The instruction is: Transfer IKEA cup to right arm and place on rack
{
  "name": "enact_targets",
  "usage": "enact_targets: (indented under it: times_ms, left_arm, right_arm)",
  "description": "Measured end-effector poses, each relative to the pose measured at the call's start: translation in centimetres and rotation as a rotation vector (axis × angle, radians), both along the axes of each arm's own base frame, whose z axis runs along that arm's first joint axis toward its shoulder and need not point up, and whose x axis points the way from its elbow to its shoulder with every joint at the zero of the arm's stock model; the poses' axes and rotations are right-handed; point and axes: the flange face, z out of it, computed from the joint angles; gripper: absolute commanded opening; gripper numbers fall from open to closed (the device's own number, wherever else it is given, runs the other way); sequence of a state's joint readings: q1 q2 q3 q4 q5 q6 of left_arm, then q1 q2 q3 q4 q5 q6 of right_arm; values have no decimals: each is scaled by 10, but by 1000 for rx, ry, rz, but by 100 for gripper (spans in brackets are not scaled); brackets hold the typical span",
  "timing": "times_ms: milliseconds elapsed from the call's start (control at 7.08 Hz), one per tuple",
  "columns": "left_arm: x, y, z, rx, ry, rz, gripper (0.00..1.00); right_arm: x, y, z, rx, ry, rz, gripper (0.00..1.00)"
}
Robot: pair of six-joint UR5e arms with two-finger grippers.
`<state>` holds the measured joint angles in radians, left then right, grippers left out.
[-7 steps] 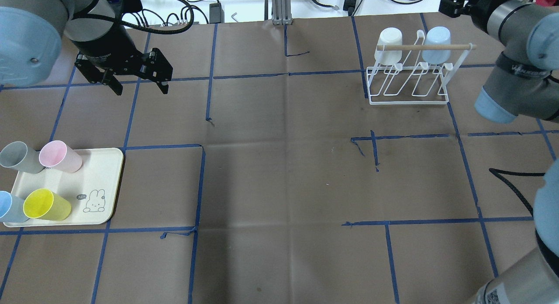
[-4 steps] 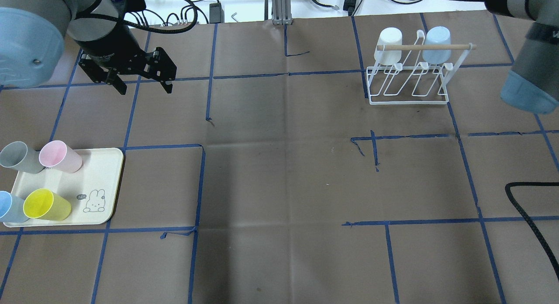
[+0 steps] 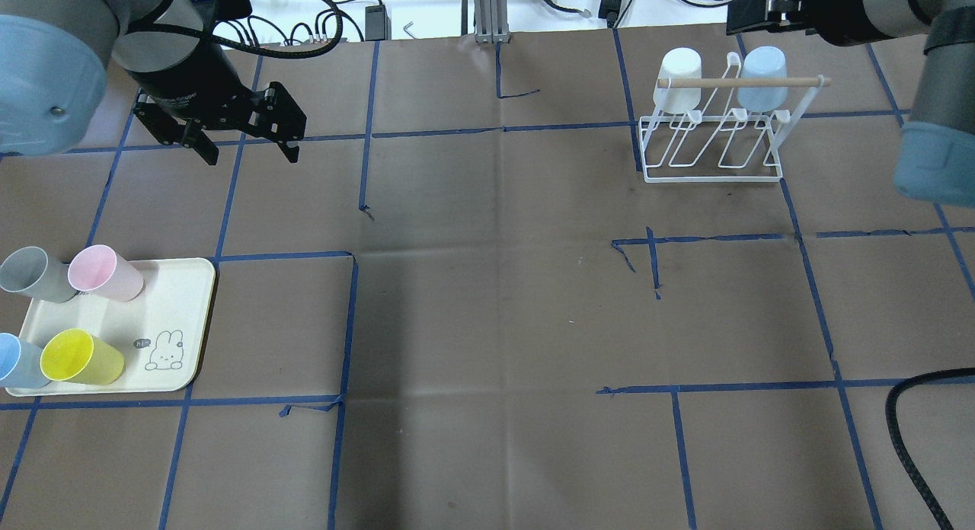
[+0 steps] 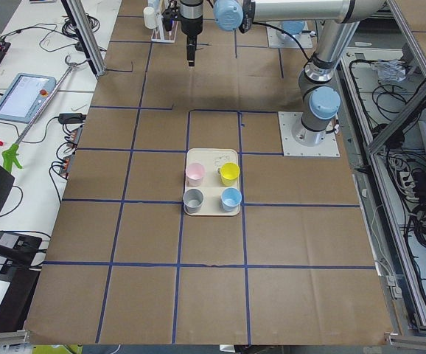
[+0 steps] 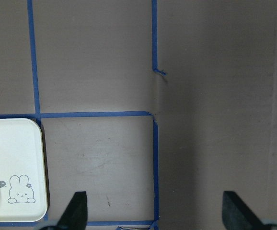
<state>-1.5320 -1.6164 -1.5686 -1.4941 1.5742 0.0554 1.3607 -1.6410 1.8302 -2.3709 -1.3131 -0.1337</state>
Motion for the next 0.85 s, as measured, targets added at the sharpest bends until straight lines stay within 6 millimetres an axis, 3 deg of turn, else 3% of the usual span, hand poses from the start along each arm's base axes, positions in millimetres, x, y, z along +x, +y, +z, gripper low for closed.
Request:
enact_targets:
  times_ms: [424,847]
  left_arm:
    - [0,-2,-4,7,0,0,99]
    - [0,-6,-12,22,-2,0,99]
  right_arm:
    - [16,57,6,273,-60,-83,100]
    - [64,102,10,412,30,-102,100]
